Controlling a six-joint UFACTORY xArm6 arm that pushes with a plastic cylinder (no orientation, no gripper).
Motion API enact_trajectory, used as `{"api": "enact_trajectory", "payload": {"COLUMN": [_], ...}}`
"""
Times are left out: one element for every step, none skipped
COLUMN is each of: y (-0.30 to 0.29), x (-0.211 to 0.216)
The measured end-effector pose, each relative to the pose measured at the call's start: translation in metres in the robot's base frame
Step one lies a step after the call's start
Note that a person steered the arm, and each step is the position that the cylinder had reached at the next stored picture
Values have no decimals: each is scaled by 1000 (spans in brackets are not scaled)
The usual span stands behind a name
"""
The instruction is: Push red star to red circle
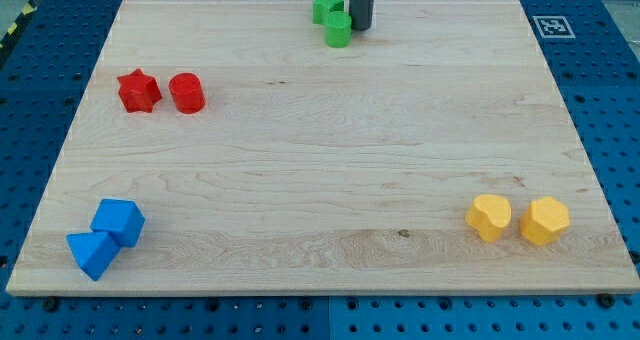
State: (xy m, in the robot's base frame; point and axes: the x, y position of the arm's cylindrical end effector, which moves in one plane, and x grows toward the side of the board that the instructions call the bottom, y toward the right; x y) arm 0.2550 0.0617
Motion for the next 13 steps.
{"api": "enact_trajectory", "payload": {"y": [18, -3, -82, -169, -266, -345, -366, -367, -367, -367, -367, -362, -339], "x": [50, 98, 95, 77, 69, 69, 79, 97, 120, 125, 123, 122, 122]}}
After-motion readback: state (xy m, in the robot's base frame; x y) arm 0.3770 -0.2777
